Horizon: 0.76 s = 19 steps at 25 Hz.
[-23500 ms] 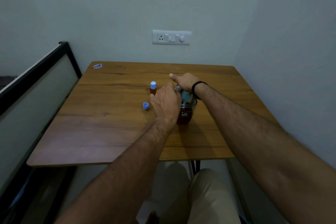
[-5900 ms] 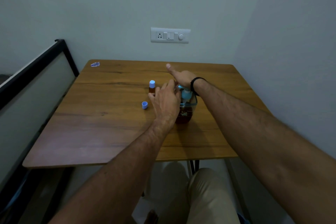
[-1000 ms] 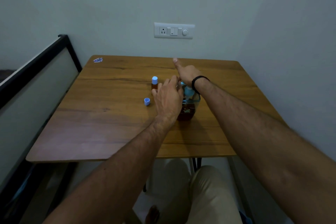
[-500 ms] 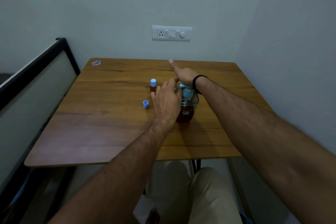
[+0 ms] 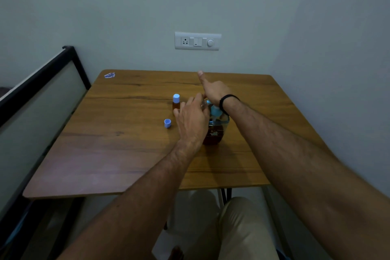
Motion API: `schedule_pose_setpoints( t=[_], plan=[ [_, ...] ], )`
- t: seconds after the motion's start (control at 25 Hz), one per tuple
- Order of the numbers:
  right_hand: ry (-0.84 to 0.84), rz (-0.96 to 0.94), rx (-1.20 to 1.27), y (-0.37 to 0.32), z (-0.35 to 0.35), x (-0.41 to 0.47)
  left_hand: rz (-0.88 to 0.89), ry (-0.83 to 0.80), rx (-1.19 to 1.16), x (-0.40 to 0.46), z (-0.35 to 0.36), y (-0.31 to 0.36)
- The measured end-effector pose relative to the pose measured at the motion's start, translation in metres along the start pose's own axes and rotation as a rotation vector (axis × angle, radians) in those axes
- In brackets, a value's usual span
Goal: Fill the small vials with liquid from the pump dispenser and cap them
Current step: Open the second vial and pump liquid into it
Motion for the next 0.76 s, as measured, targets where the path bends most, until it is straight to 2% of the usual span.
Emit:
schedule_pose_setpoints(
  t=[0.08,0.2,0.24,0.36,0.4,0.52,0.56,0.72,0.76],
  plan=[
    [0.000,-0.007,-0.016,-0.0021,-0.0014,0.0015,-0.006,-0.003,-0.021,0.0005,0.0002,0.0003],
    [-0.168,0.031,0.043,-0.0036,0.0016,-0.0055,-0.005,0.000,-0.013,-0.0008,-0.0017,0.0025],
    [-0.161,0.035,0.060,-0.0017,0.0027,-0.0033,-0.005,-0.005,-0.008,-0.0004,-0.0018,0.0021],
    [0.022,0.022,0.021,0.0035,-0.0023,0.0024,-0.001,-0.007,-0.006,0.0001,-0.0008,0.0011],
    [0.025,0.015,0.007,0.0018,-0.0021,0.0036,-0.003,-0.003,-0.006,-0.0002,-0.0013,0.0007],
    [-0.162,0.027,0.024,-0.0027,0.0023,-0.0033,-0.012,0.000,-0.017,-0.0020,-0.0026,0.0024],
    [-0.177,0.027,0.046,-0.0031,0.0015,-0.0041,-0.013,0.000,-0.016,-0.0017,-0.0029,0.0031],
    [0.048,0.006,0.005,0.0028,-0.0030,0.0032,-0.016,-0.016,-0.019,0.0000,-0.0010,0.0008],
    [0.045,0.000,-0.001,0.0018,-0.0025,0.0039,-0.016,-0.018,-0.019,-0.0005,-0.0010,0.0007]
  ],
)
Point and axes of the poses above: each hand's wrist, its own x-axis towards the middle knuckle, its own z-axis out of the palm, y = z × x, the point moved 9 cm from there along x, towards the middle knuckle, and after that the axes turned 1 degree about -z, right-handed, at the moved point
